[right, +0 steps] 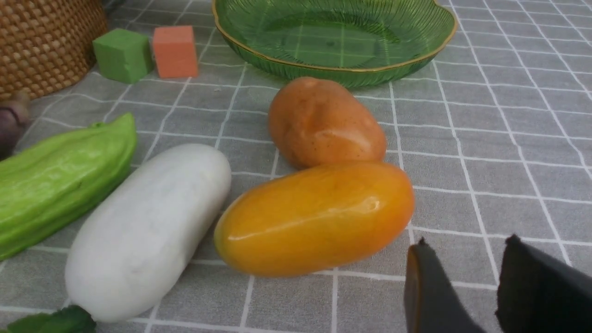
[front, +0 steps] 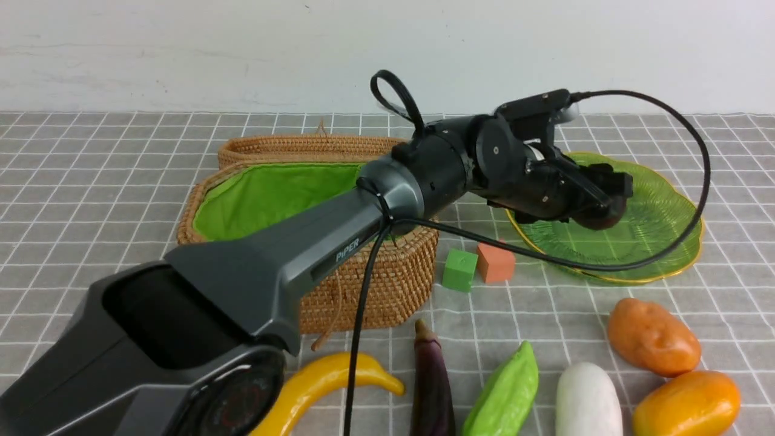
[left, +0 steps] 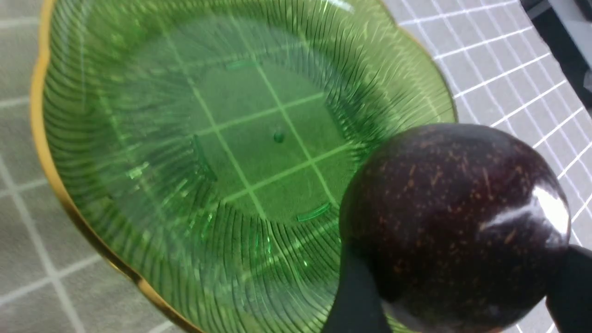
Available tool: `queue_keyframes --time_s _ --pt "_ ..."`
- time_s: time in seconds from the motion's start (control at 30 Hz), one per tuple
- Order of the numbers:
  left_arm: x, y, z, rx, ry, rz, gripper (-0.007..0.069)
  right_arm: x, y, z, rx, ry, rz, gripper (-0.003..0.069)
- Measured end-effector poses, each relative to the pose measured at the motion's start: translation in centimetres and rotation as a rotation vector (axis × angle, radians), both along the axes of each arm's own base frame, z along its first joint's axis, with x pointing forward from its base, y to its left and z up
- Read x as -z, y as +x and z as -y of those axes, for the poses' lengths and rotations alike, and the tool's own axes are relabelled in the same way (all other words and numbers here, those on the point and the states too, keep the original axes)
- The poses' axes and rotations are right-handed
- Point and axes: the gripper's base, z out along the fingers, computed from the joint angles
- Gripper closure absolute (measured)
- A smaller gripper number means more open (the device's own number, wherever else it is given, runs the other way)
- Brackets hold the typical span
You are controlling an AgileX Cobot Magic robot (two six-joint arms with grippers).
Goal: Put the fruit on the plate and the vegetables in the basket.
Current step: Grab a mangosteen with your left arm and put it on the plate on the right, then use the left arm to grab a banana and put it into the right plate
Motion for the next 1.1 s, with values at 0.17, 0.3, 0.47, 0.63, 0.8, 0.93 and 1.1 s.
queue_keyframes --time_s 0.17,0.3,0.47,0.63,0.8,0.93,1.1 --pt "0.4 0.0 0.1 0.001 0.003 -0.006 -0.0013 0.0 0.0 0.0 0.000 -0.001 0.000 0.0418" --pt "0.5 -0.2 0.1 0.021 0.029 -0.019 -0.0019 0.0 0.0 0.0 0.000 -0.001 0.000 0.0418" --pt "-1.3 -0.8 -0.7 0.078 0.124 0.027 0.0013 0.0 0.0 0.0 0.000 -0.001 0.000 0.0418" --pt "-7.9 -2.7 -3.8 0.139 0.299 0.149 0.0043 0.0 0.0 0.0 0.000 -0.001 0.000 0.0418" --pt "-16.8 -6.4 -11.5 0.107 0.517 0.178 0.0050 0.0 0.0 0.0 0.000 -0.001 0.000 0.0418" --pt "-18.6 -9.7 -16.3 0.064 0.663 0.142 0.0050 0.0 0.0 0.0 0.000 -0.001 0.000 0.0418" --pt "-14.8 -14.3 -20.3 0.102 0.822 0.018 0.0050 0.0 0.0 0.0 0.000 -0.001 0.000 0.0418"
